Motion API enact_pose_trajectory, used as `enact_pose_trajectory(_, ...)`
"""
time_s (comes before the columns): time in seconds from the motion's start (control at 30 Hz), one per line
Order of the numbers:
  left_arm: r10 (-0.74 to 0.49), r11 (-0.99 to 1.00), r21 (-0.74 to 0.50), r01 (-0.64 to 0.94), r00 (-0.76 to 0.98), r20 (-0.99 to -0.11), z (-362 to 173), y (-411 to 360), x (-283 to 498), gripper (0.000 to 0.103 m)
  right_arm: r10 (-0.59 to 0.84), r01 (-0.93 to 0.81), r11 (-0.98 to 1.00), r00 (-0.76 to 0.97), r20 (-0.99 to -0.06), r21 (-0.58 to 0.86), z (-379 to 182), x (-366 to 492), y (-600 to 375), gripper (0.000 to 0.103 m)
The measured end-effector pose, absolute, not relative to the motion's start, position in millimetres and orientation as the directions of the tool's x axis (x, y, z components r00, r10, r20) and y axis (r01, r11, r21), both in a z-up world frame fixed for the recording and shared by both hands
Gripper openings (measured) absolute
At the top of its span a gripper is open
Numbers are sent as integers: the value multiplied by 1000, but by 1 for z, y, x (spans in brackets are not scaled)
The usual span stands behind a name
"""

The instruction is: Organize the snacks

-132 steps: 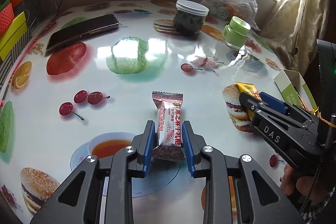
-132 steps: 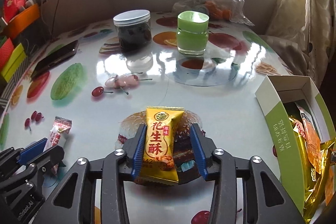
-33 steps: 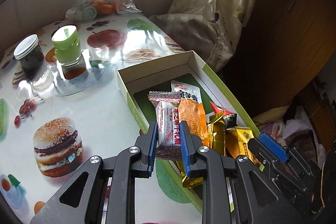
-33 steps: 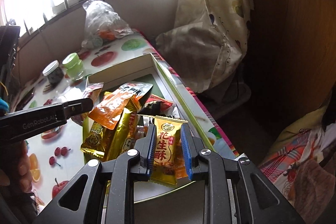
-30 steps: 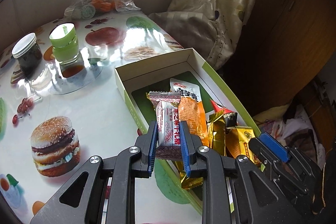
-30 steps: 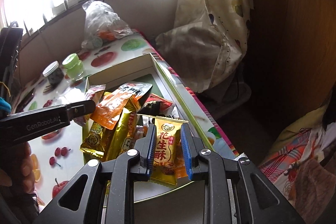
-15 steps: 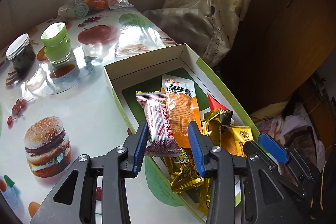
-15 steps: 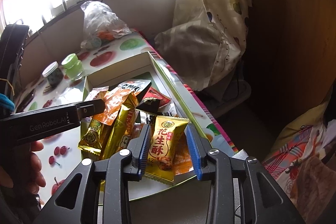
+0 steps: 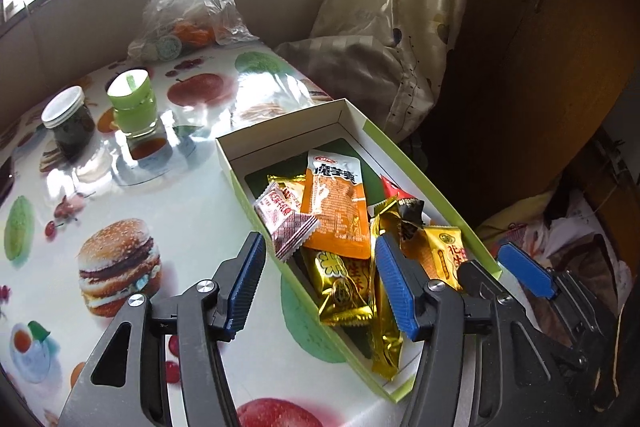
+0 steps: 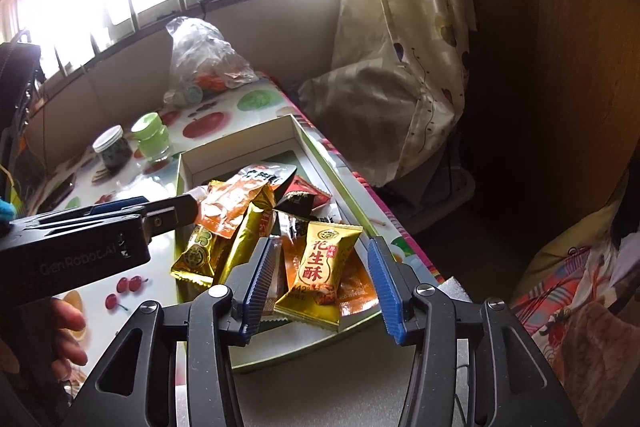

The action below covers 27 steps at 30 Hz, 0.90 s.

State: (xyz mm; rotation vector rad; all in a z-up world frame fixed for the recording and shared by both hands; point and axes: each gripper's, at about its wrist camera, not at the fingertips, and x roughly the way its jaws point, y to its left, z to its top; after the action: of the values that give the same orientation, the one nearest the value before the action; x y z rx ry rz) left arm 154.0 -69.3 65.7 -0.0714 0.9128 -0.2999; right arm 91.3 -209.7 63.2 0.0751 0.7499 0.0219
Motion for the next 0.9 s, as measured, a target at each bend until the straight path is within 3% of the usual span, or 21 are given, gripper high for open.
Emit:
enact_pose_trajectory(0.3, -223, 973, -129, 193, 616, -756, 68, -64, 109, 58, 44, -4, 998, 736, -675, 61, 64, 62, -208, 50)
enact_pose_trajectory(0.9, -143, 987, -76, 143, 547, -825, 12, -49, 47, 58, -18, 22, 1000, 654, -756, -4, 15, 29, -198, 54)
